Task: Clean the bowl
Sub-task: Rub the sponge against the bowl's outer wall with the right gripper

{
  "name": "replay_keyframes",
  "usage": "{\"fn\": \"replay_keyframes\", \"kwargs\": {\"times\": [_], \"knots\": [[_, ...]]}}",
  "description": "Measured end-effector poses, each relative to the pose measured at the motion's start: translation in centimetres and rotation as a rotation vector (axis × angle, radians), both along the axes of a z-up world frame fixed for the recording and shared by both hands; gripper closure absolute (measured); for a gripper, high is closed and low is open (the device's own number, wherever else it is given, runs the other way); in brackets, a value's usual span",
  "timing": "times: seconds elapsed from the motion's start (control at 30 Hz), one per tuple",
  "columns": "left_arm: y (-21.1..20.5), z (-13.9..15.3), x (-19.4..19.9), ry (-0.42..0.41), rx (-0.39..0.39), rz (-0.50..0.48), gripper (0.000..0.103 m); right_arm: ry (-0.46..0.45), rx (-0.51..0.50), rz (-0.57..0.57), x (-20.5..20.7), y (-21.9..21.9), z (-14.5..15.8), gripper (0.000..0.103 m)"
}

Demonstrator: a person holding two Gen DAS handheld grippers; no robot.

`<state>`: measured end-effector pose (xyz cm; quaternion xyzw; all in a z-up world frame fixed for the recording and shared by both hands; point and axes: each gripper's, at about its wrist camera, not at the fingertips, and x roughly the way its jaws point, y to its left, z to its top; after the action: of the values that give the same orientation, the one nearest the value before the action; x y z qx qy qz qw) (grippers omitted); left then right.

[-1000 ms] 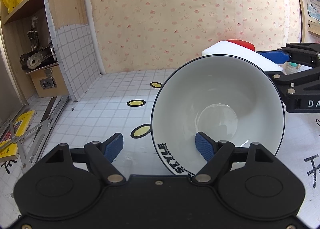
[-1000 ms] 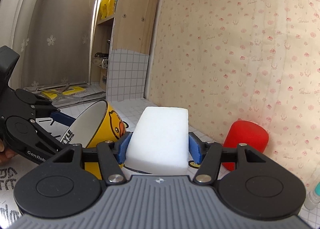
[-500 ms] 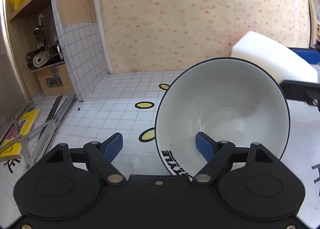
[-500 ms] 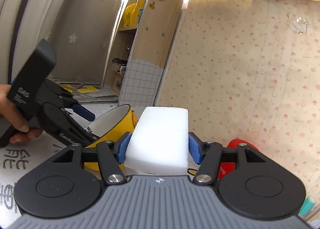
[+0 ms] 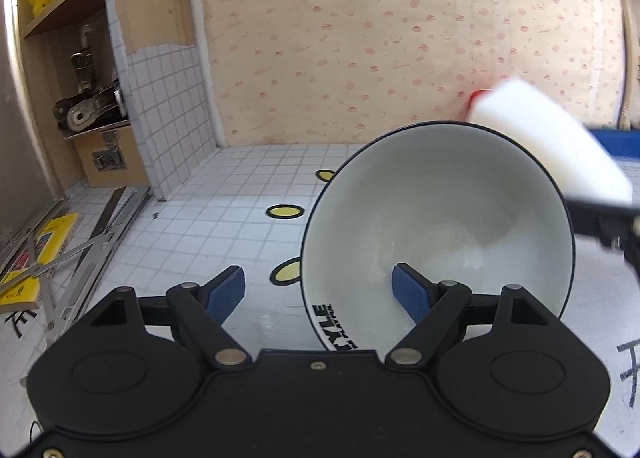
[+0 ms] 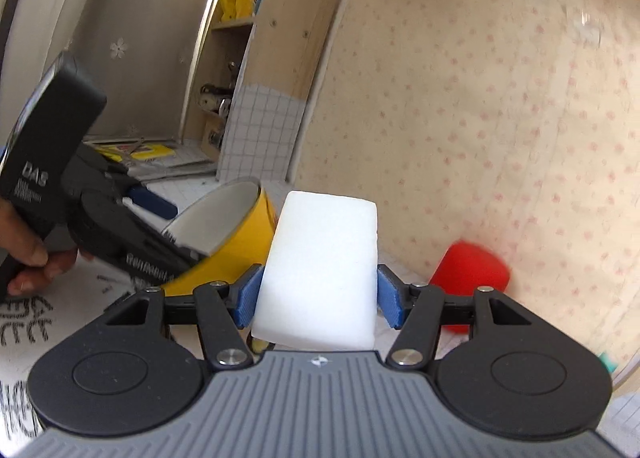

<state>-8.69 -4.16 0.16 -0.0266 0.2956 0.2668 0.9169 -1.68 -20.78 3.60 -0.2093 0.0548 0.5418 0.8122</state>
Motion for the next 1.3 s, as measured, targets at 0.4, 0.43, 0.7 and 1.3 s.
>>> {"fn": "replay_keyframes", "kwargs": {"times": [0.4, 0.43, 0.7, 1.3], "knots": [[-0.4, 0.1, -0.4, 0.036, 0.027, -0.085, 0.02, -0.097, -0.144, -0.036, -0.9, 0.3, -0.4, 0.042], [-0.5, 0.1, -0.5, 0.035, 0.029, -0.092, 0.02, -0.103, -0.162, -0.039, -1.0, 0.4, -0.6, 0.041], [-0.5, 0.0, -0.8, 0.03, 0.018, -0.11, 0.021, -0.171, -0.152, -0.057, -1.5, 1.2, 0.7, 0.042], [-1.1, 0.5, -0.2, 0.004, 0.045, -0.133, 0.02, -0.128, -0.225, -0.08, -0.9, 1.4, -1.8, 0.042]]}}
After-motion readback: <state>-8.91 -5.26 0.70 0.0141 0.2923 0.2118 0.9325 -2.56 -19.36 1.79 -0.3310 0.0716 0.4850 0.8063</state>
